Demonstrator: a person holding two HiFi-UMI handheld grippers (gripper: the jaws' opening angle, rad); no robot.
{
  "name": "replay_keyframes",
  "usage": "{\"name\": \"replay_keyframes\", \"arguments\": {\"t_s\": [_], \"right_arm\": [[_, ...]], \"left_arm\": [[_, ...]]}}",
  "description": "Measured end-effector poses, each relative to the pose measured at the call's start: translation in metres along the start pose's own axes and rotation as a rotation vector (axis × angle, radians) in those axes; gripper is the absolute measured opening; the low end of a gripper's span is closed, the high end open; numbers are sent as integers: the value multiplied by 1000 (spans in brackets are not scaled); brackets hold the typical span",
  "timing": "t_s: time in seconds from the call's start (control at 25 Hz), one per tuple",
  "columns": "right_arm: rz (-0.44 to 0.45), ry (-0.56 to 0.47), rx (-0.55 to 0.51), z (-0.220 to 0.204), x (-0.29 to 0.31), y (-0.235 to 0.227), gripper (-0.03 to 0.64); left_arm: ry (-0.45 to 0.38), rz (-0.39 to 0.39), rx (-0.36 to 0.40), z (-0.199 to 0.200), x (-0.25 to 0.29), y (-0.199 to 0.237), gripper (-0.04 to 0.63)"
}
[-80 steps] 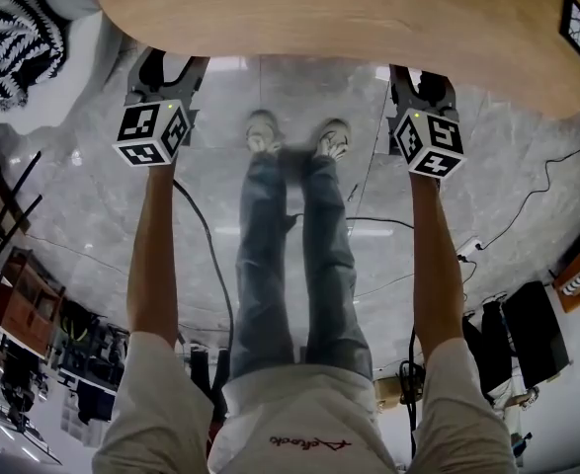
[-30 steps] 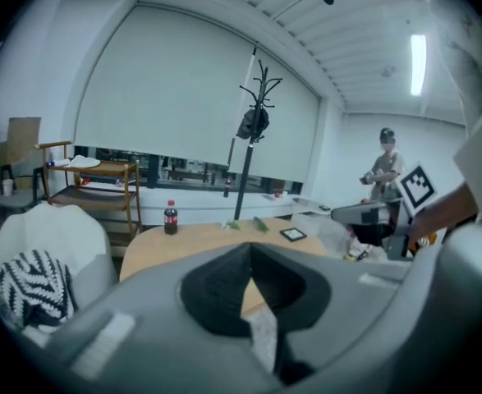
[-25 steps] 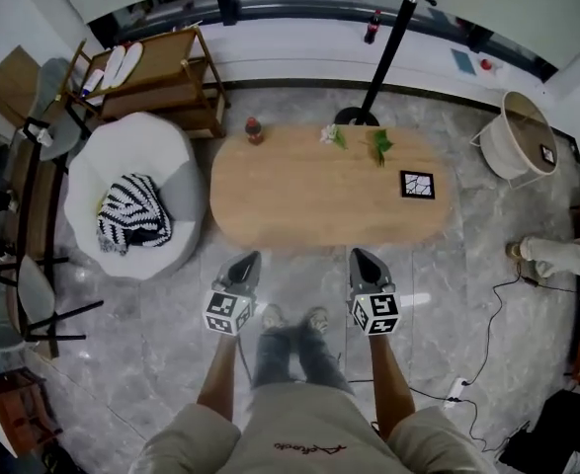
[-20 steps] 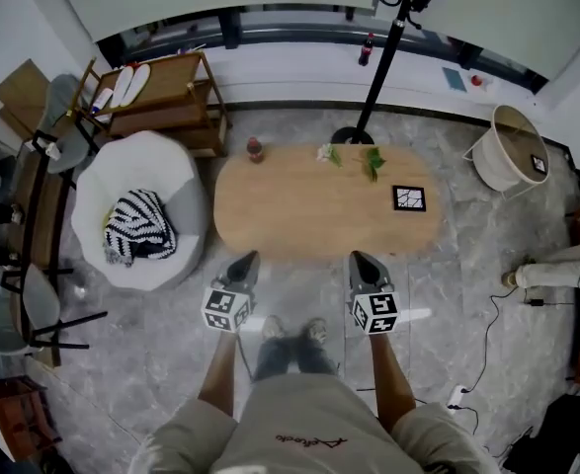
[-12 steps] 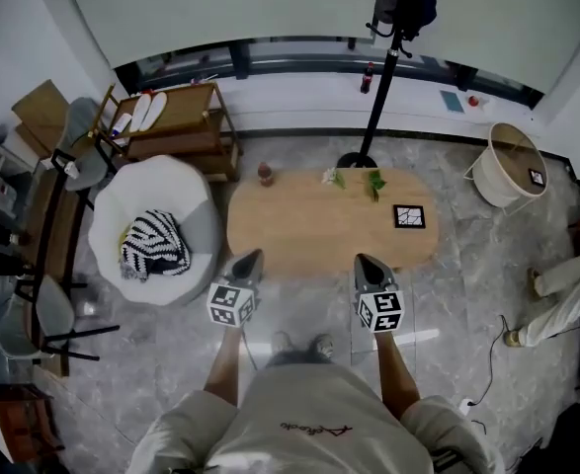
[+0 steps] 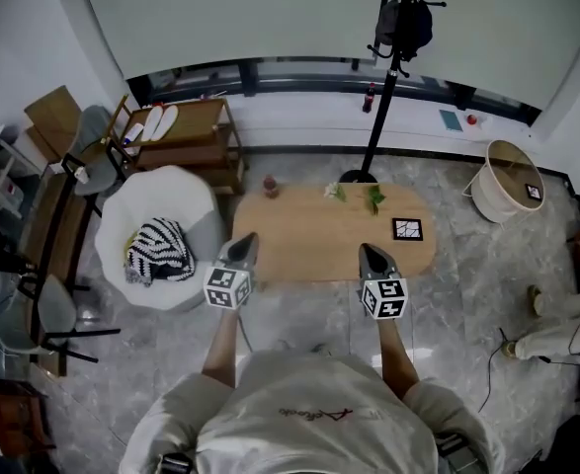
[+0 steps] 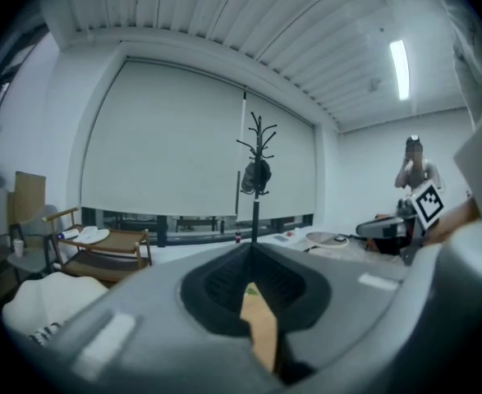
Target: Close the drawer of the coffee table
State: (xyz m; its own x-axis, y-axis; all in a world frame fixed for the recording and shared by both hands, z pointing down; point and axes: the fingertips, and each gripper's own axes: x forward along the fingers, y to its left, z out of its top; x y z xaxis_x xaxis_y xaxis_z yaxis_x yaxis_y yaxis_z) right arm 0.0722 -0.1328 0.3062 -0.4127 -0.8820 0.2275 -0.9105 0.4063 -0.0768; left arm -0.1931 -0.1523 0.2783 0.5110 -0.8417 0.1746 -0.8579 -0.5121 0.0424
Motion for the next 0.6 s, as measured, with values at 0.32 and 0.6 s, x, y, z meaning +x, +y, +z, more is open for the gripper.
{"name": "replay_keyframes", "arguments": {"t_s": [0.32, 0.6], "right_arm": [[0, -33, -5, 17, 15, 3, 5], [1, -28, -14, 17, 20, 11, 5]], "left_arm": [[-20, 14, 17, 13, 2, 13, 0], [-31, 12, 25, 13, 3, 19, 0]]}}
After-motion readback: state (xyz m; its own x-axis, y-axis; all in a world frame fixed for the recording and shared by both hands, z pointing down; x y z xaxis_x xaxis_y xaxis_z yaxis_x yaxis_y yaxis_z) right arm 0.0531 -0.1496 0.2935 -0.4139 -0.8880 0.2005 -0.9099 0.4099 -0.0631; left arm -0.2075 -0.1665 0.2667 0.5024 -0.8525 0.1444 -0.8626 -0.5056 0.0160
